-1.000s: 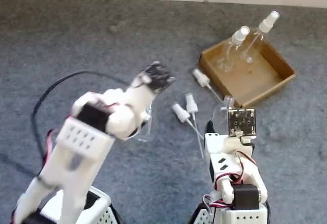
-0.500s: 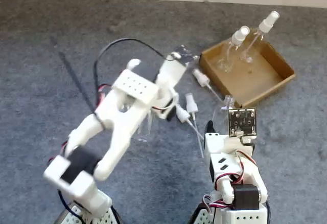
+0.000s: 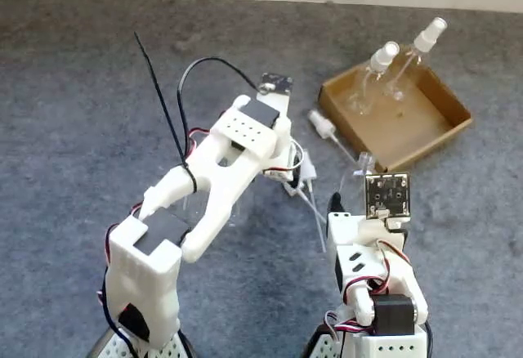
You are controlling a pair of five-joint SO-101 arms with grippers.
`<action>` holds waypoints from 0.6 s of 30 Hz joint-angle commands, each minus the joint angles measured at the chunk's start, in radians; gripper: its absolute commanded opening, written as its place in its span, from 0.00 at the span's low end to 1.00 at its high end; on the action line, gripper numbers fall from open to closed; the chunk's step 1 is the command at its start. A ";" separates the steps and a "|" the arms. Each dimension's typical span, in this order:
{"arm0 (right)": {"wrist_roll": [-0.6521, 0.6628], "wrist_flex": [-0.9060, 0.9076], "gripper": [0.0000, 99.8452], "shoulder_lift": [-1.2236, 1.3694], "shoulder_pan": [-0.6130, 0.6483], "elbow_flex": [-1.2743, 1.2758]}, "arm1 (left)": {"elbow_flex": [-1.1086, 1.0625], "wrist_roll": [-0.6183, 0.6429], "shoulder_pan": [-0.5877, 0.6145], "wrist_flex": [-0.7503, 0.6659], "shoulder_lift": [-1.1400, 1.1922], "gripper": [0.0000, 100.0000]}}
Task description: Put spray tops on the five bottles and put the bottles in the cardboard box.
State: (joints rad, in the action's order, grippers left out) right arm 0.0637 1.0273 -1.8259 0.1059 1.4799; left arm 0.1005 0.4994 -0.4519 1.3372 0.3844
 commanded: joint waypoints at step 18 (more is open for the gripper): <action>-0.006 -0.027 0.16 -0.012 -0.012 -0.010 | 0.061 0.161 -0.008 -0.137 0.022 0.14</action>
State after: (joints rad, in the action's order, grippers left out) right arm 0.0637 1.0257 -1.8259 0.1059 1.4799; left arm 0.1005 0.6237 -0.4534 1.2375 0.4196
